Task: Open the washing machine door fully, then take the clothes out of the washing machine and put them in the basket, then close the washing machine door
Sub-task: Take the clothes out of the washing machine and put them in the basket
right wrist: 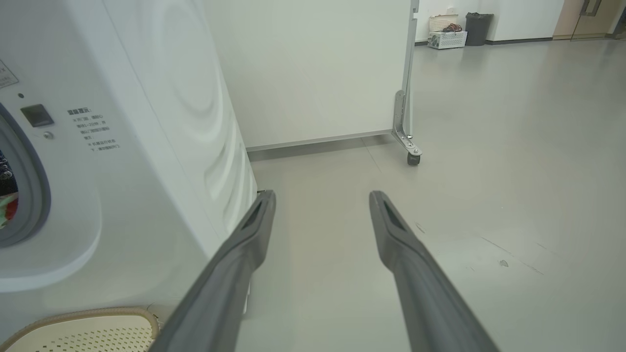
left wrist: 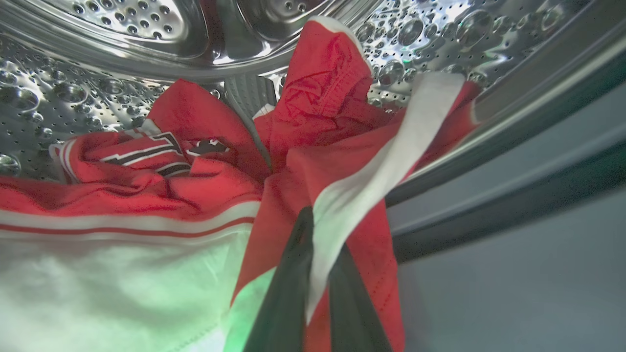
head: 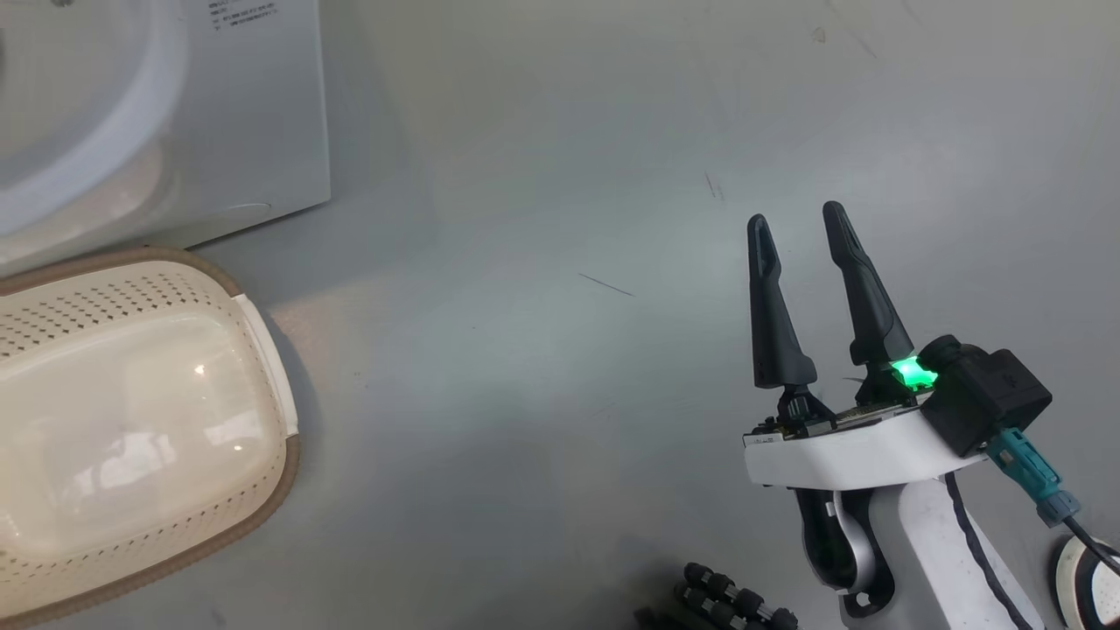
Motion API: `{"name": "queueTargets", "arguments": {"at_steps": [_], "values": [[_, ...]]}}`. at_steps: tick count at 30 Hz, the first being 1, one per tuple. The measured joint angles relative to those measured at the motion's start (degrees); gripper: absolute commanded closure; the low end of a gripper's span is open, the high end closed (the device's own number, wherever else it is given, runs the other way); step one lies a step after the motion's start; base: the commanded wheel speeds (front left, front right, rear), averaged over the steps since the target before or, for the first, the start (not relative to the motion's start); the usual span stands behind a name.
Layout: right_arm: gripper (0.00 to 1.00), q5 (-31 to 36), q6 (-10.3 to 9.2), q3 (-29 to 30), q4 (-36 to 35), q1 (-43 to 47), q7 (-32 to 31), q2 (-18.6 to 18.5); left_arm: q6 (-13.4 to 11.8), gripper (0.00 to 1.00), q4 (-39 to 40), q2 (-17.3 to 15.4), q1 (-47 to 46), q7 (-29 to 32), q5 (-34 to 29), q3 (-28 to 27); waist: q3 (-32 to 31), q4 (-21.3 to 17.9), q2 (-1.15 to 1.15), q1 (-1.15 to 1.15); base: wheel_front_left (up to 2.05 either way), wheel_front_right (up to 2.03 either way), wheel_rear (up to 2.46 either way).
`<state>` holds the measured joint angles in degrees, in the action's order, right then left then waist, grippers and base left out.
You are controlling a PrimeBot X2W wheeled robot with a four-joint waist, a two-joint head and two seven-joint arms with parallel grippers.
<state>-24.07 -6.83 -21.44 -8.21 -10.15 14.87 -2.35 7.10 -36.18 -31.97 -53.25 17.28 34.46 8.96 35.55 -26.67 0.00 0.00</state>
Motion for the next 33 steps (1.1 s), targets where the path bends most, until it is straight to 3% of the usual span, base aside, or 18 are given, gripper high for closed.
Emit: {"name": "queueTargets", "arguments": {"at_steps": [15, 33], "values": [[0.0, 2.7, -0.4, 2.4, 2.2, -0.5, 0.0, 0.0, 0.0, 1.0, -1.5, 5.0, 1.8, -9.9, 1.5, 1.2, -4.3, 5.1, 0.0, 0.0, 0.0, 0.0, 0.0], [0.0, 4.5, -0.37, 4.6, 5.7, -0.4, 0.0, -0.2, 0.0, 1.0, 1.2, 9.4, 11.6, -20.4, 3.3, 9.4, -11.4, 14.7, 0.0, 0.0, 0.0, 0.0, 0.0]]}}
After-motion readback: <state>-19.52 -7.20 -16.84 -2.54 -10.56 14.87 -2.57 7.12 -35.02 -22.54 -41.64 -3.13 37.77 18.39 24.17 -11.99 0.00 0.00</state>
